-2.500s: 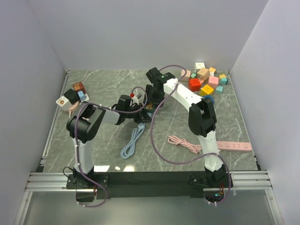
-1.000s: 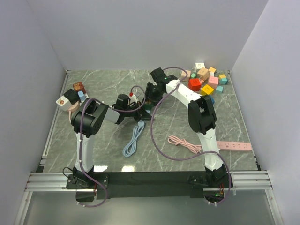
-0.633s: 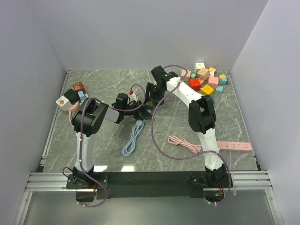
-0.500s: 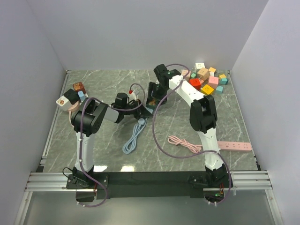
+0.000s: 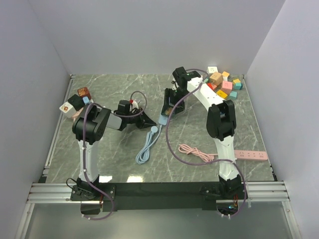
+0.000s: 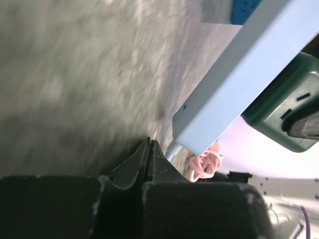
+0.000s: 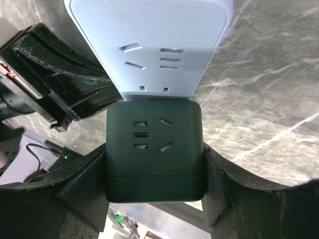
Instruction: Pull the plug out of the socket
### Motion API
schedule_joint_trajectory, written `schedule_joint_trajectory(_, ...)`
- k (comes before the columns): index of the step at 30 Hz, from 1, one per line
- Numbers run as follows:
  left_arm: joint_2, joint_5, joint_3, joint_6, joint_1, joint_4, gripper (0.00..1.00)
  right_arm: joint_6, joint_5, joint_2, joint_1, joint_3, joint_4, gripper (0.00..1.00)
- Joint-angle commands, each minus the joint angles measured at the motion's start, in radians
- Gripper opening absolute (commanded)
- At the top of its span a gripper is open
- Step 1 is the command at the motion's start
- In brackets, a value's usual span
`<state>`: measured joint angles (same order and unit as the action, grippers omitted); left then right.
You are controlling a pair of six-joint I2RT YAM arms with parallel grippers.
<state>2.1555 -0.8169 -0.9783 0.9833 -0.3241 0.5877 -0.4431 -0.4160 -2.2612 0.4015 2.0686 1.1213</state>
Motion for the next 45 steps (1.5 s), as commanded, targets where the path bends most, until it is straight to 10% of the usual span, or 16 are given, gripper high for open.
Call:
schedule_joint_trajectory(1, -0.087, 0.163, 0.049, -0.098, -0.001, -0.244, 0.01, 0.033, -0.058, 0.019, 0.008, 0.019, 0.000, 0.00)
schedule_joint_trajectory(4, -0.233, 0.208, 0.009, -0.129, 0.000, -0.339, 0.12, 0.064, -0.101, -0.007, 0.007, 0.033, -0.003, 0.00)
schedule_joint_trajectory(9, -0.304, 0.251, -0.124, -0.179, 0.013, -0.425, 0.63, 0.104, -0.187, -0.034, 0.007, 0.024, -0.034, 0.00)
schedule_joint_trajectory(13, -0.229, 0.233, -0.224, -0.212, 0.025, -0.442, 0.75, 0.093, -0.239, -0.035, 0.007, 0.008, -0.087, 0.00)
schedule_joint_trajectory(37, -0.217, 0.185, -0.353, -0.432, 0.005, -0.419, 0.85, 0.124, -0.441, -0.052, 0.030, -0.016, -0.140, 0.00)
schedule_joint_trajectory(45, -0.120, 0.194, -0.438, -0.511, -0.043, -0.571, 0.70, 0.106, -0.463, -0.054, 0.051, 0.018, -0.158, 0.00)
